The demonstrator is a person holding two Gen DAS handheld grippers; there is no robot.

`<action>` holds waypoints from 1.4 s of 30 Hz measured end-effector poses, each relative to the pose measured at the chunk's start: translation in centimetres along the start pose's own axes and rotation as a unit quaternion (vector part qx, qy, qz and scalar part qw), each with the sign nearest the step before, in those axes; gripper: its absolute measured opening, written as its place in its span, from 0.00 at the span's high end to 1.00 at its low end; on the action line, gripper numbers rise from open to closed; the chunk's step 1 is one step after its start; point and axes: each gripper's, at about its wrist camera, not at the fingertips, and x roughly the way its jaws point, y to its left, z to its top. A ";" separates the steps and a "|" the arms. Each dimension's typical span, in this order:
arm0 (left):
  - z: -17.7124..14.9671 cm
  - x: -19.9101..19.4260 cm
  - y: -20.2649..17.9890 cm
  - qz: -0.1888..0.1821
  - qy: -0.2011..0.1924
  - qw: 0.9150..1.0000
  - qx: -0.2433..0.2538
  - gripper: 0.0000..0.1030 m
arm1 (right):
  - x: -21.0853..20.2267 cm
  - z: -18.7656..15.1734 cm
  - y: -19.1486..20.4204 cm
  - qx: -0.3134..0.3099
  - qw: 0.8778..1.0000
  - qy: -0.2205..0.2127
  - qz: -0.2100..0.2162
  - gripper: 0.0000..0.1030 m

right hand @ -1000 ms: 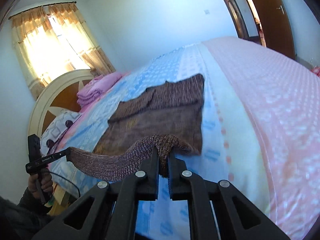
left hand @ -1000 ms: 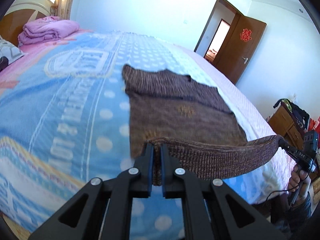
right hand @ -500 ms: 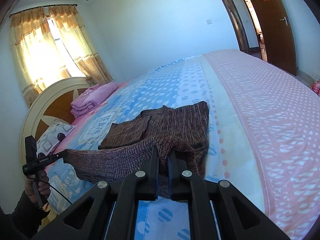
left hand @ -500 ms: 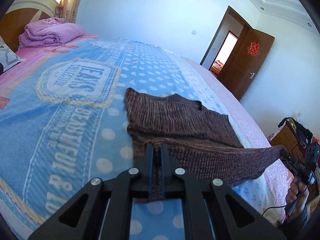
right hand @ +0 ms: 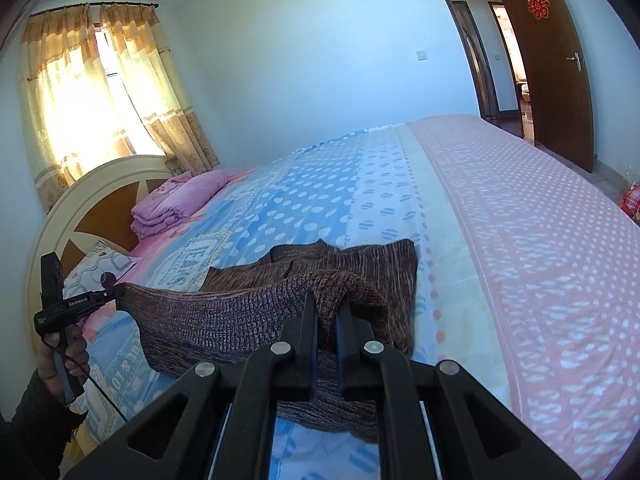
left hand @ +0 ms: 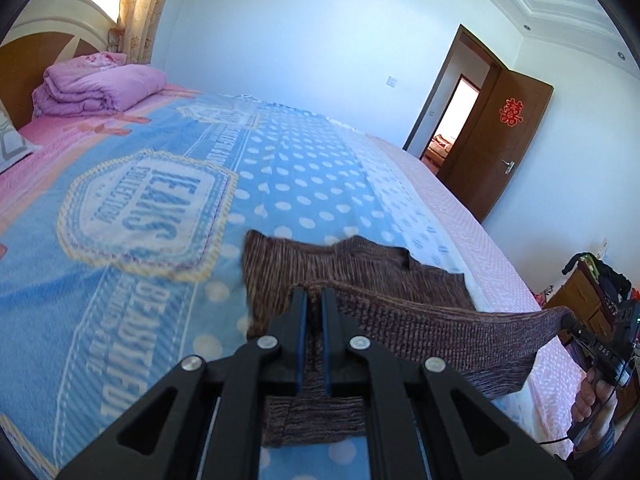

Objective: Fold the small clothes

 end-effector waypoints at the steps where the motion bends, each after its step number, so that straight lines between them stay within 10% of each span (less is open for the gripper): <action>1: 0.4 0.4 0.0 -0.001 0.000 1.000 -0.001 0.93 | 0.5 0.5 -0.1 0.000 1.000 0.000 -0.002 0.94; 17: 3.1 9.8 0.7 0.038 0.039 0.998 0.001 0.93 | 9.6 3.5 -2.5 0.003 0.998 0.046 -0.035 0.94; 29: -0.4 18.4 0.6 0.142 0.089 0.983 0.077 0.86 | 21.4 1.1 -6.7 -0.006 0.983 0.155 -0.103 0.93; 32: -1.0 15.9 -0.1 0.138 0.079 0.982 0.102 0.69 | 20.4 0.8 -6.4 -0.029 0.982 0.142 -0.121 0.63; 34: -1.5 14.3 -0.8 0.142 0.069 0.979 0.130 0.44 | 19.3 0.7 -5.5 -0.054 0.979 0.136 -0.141 0.22; 36: -2.5 13.4 -1.8 0.156 0.060 0.970 0.174 0.27 | 18.1 0.3 -4.0 -0.093 0.978 0.123 -0.140 0.21; 42: -5.0 16.3 -4.1 0.230 0.079 0.926 0.289 0.25 | 20.2 -1.9 0.8 -0.255 0.932 0.156 -0.203 0.21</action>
